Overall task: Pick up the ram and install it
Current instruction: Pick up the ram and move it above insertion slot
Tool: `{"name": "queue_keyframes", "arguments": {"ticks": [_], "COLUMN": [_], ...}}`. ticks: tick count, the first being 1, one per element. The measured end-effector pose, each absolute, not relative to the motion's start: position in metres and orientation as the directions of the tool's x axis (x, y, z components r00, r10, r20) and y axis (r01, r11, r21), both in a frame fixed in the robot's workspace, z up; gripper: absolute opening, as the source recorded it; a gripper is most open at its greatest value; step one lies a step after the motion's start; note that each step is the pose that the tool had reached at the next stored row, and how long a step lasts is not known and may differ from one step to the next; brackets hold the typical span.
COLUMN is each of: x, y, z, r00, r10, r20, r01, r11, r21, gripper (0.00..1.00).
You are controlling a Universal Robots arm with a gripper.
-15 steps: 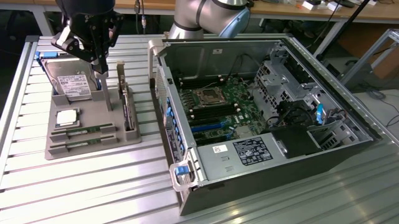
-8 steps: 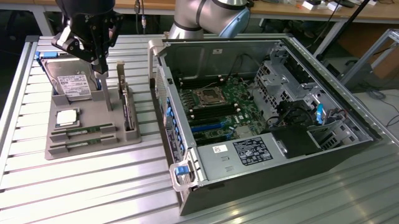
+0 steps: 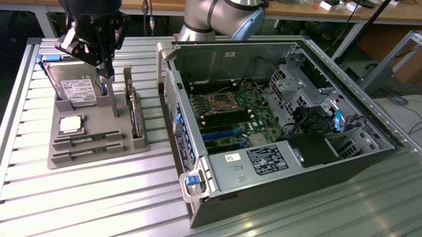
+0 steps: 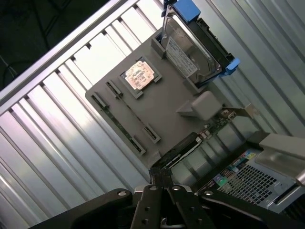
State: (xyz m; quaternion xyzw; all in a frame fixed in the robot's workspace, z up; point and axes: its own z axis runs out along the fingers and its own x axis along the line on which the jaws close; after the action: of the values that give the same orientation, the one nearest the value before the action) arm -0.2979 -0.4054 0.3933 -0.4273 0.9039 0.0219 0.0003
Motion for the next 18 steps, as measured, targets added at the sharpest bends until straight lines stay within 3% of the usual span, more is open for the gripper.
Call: {"name": "queue_keyframes", "arguments": {"ticks": [18], "x": [-0.2979], "y": [-0.4054], "z": [0.3933], "r00": [-0.577], "r10": [-0.817], "r20": [-0.019], "r01": [-0.817], "r11": [0.576], "r21": [0.039], "gripper": [0.1]}}
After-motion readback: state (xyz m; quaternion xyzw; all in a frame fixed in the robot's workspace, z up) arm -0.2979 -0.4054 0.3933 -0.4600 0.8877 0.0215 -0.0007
